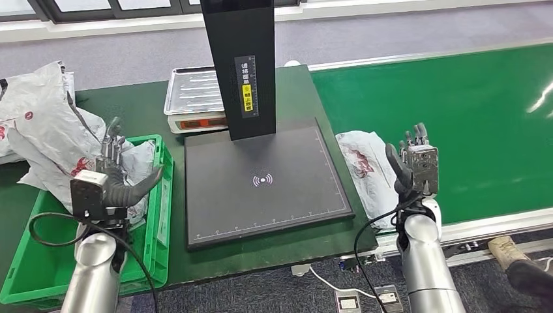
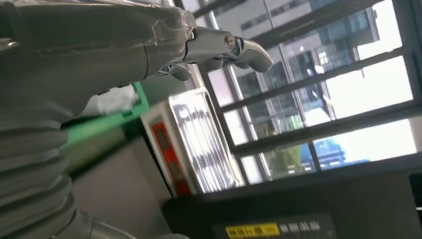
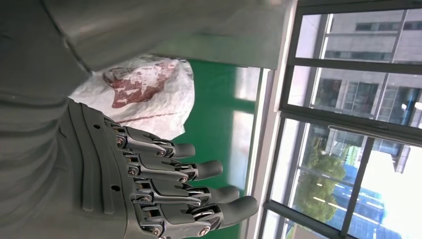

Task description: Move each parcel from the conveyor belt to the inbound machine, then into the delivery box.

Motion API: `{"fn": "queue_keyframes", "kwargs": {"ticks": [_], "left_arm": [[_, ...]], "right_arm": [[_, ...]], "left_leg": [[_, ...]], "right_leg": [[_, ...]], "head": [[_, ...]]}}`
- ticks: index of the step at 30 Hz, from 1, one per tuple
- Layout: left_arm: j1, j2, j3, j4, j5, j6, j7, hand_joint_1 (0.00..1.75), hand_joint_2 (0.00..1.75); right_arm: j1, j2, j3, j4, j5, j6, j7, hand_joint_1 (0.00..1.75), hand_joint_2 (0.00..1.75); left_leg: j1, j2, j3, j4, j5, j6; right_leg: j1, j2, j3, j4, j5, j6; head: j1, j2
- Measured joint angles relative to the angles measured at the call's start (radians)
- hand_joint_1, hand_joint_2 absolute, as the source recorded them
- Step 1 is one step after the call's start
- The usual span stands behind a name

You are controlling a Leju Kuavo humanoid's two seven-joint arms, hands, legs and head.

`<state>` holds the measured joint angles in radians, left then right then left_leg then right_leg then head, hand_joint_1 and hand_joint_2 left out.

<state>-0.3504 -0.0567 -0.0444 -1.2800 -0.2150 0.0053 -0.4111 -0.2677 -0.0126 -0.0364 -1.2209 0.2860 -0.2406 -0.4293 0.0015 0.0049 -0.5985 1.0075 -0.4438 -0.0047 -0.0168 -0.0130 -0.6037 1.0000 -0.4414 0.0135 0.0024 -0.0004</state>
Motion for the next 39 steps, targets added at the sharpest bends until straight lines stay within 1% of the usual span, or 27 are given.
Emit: {"fn": "queue_keyframes", "kwargs": {"ticks": [3,5,7,9,13,15,17,19,21,23,26,29,33,36,39], "left_arm": [[-0.066,-0.028,-0.022,0.094,0.046,-0.050,-0.007,0.00,1.75],[-0.129,-0.054,-0.039,0.181,0.066,-0.067,-0.018,0.00,1.75],[-0.192,-0.087,-0.060,0.268,0.074,-0.057,-0.032,0.00,1.75],[-0.240,-0.115,-0.081,0.336,0.075,-0.042,-0.041,0.00,1.75],[-0.290,-0.146,-0.102,0.418,0.083,-0.034,-0.045,0.00,1.75],[-0.310,-0.161,-0.105,0.456,0.104,-0.038,-0.040,0.00,1.75],[-0.333,-0.181,-0.105,0.504,0.132,-0.041,-0.028,0.00,1.75],[-0.358,-0.205,-0.105,0.560,0.154,-0.041,-0.014,0.00,1.75],[-0.382,-0.225,-0.105,0.615,0.166,-0.038,-0.006,0.00,1.75],[-0.401,-0.240,-0.105,0.660,0.175,-0.034,-0.003,0.00,1.75],[-0.422,-0.251,-0.105,0.708,0.185,-0.027,-0.001,0.00,1.75],[-0.433,-0.254,-0.105,0.733,0.188,-0.014,-0.003,0.00,1.75],[-0.441,-0.254,-0.105,0.747,0.193,0.001,-0.003,0.00,1.75],[-0.441,-0.254,-0.105,0.752,0.193,0.007,-0.003,0.00,1.75],[-0.441,-0.253,-0.105,0.755,0.193,0.019,-0.005,0.00,1.75]], "right_arm": [[-0.019,0.001,0.003,0.029,0.016,-0.039,0.003,0.00,1.75],[-0.036,0.001,0.004,0.051,0.036,-0.080,0.004,0.00,1.75],[-0.058,0.001,0.006,0.079,0.058,-0.123,0.004,0.00,1.75],[-0.078,0.002,0.010,0.106,0.071,-0.150,0.004,0.00,1.75],[-0.095,0.003,0.014,0.145,0.091,-0.181,0.006,0.00,1.75],[-0.105,0.003,0.014,0.167,0.125,-0.234,0.021,0.00,1.75],[-0.119,0.003,0.013,0.200,0.183,-0.315,0.050,0.00,1.75],[-0.136,0.003,0.004,0.244,0.278,-0.397,0.086,0.00,1.75],[-0.148,0.003,-0.021,0.289,0.382,-0.443,0.113,0.00,1.75],[-0.156,0.001,-0.058,0.328,0.472,-0.455,0.143,0.00,1.75],[-0.169,-0.006,-0.122,0.397,0.595,-0.458,0.224,0.00,1.75],[-0.190,-0.022,-0.173,0.491,0.674,-0.459,0.304,0.00,1.75],[-0.221,-0.040,-0.189,0.613,0.752,-0.454,0.393,0.00,1.75],[-0.241,-0.040,-0.189,0.675,0.780,-0.446,0.427,0.00,1.75],[-0.260,-0.041,-0.189,0.722,0.816,-0.386,0.487,0.00,1.75]], "left_leg": [[0.000,-0.001,0.000,0.001,0.000,0.000],[0.000,-0.002,-0.001,0.001,0.001,0.000],[-0.001,-0.004,-0.001,0.001,0.001,0.001],[-0.001,-0.003,-0.002,0.001,0.001,0.001],[-0.002,-0.002,-0.002,0.001,0.001,0.001],[-0.001,-0.003,-0.002,0.001,0.001,0.001],[-0.001,-0.003,-0.002,0.001,0.001,0.001],[-0.001,-0.003,-0.002,0.001,0.001,0.001],[-0.002,-0.003,-0.002,0.001,0.001,0.001],[-0.002,-0.002,-0.002,0.001,0.001,0.001],[-0.002,-0.003,-0.002,0.001,0.001,0.001],[-0.002,-0.002,-0.002,0.001,0.001,0.001],[-0.002,-0.002,-0.002,0.001,0.001,0.001],[-0.002,-0.002,-0.002,0.001,0.001,0.001],[-0.001,-0.002,-0.002,0.001,0.001,0.001]], "right_leg": [[0.000,0.000,0.000,0.000,0.001,0.000],[0.000,-0.002,0.000,0.000,0.001,0.001],[0.000,-0.002,0.000,0.000,0.001,0.001],[-0.001,-0.002,0.000,0.000,0.001,0.002],[-0.001,-0.001,-0.001,0.000,0.001,0.002],[-0.001,-0.001,-0.001,0.000,0.001,0.002],[-0.001,-0.002,-0.001,0.000,0.001,0.002],[-0.001,-0.001,-0.001,0.000,0.001,0.002],[-0.001,-0.001,-0.001,0.000,0.001,0.002],[-0.002,0.000,-0.001,0.000,0.001,0.002],[-0.002,-0.001,-0.001,0.000,0.001,0.002],[-0.001,-0.001,-0.001,0.000,0.001,0.002],[-0.001,0.000,-0.001,0.000,0.001,0.002],[-0.001,0.000,-0.001,0.000,0.001,0.002],[-0.001,0.000,-0.001,0.000,0.001,0.002]], "head": [[0.000,0.000],[0.000,0.000],[0.000,0.000],[0.000,0.000],[0.000,0.000],[0.000,0.000],[0.000,0.000],[0.000,0.000],[0.000,0.000],[0.000,0.000],[0.000,0.000],[0.000,0.000],[0.000,0.000],[0.000,0.000],[0.000,0.000]]}}
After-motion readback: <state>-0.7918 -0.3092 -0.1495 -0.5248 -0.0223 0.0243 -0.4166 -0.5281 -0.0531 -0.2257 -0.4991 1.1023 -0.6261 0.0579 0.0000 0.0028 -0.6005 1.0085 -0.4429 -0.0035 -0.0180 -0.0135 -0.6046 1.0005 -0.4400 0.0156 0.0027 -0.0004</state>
